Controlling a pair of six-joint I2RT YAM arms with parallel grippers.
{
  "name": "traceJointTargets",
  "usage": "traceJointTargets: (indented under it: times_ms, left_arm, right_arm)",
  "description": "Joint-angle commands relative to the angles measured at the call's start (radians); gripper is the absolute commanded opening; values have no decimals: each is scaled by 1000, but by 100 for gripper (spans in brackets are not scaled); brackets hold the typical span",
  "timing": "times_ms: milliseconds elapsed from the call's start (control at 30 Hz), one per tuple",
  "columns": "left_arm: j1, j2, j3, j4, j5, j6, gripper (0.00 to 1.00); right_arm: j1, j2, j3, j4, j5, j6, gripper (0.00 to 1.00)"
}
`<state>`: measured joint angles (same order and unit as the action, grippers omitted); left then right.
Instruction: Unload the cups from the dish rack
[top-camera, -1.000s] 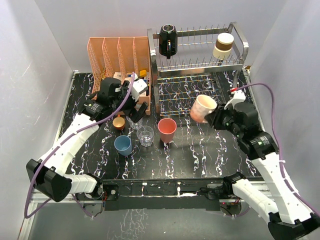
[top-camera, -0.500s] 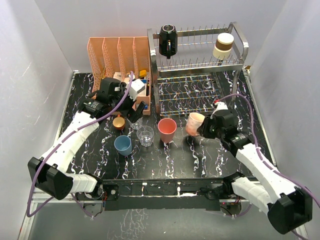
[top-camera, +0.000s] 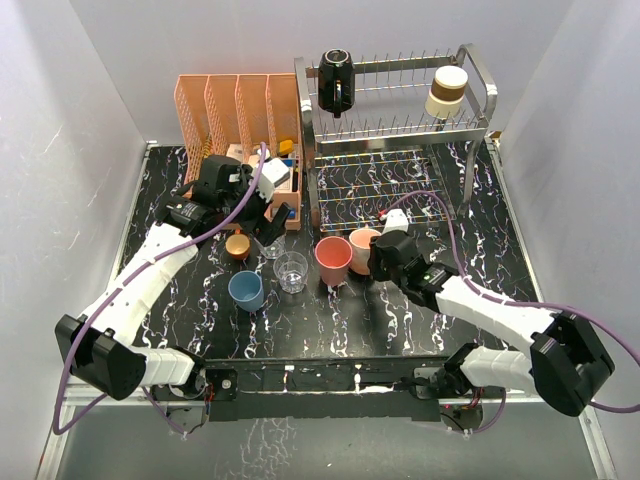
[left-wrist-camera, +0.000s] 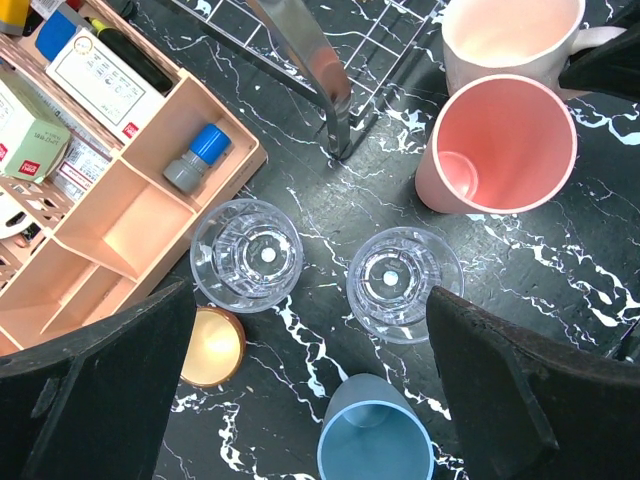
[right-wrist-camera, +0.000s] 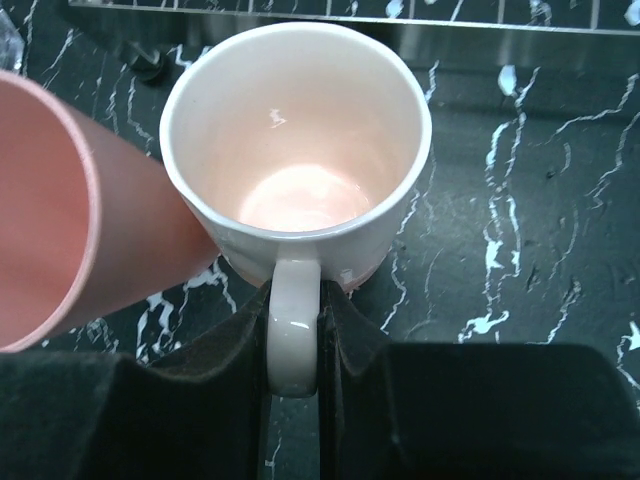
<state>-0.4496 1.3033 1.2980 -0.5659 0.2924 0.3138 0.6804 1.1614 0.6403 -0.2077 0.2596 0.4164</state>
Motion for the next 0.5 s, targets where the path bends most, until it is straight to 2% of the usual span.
traceJointTargets:
  times_ms: [0, 133, 300, 467]
  left_arm:
    - [6, -43, 26, -9, -7, 1, 97]
    - [6, -47, 26, -5, -4, 2, 97]
    - [6, -48, 29, -5, -4, 6, 97]
    - [6, -61, 20, 23, 20, 3, 97]
  right_arm:
    - [20, -4, -22, 224, 177, -36, 8]
    - [25, 3, -76, 282, 209, -28, 8]
    - [41, 18, -104, 276, 213, -23, 8]
    - [41, 18, -107, 229, 183, 49, 31]
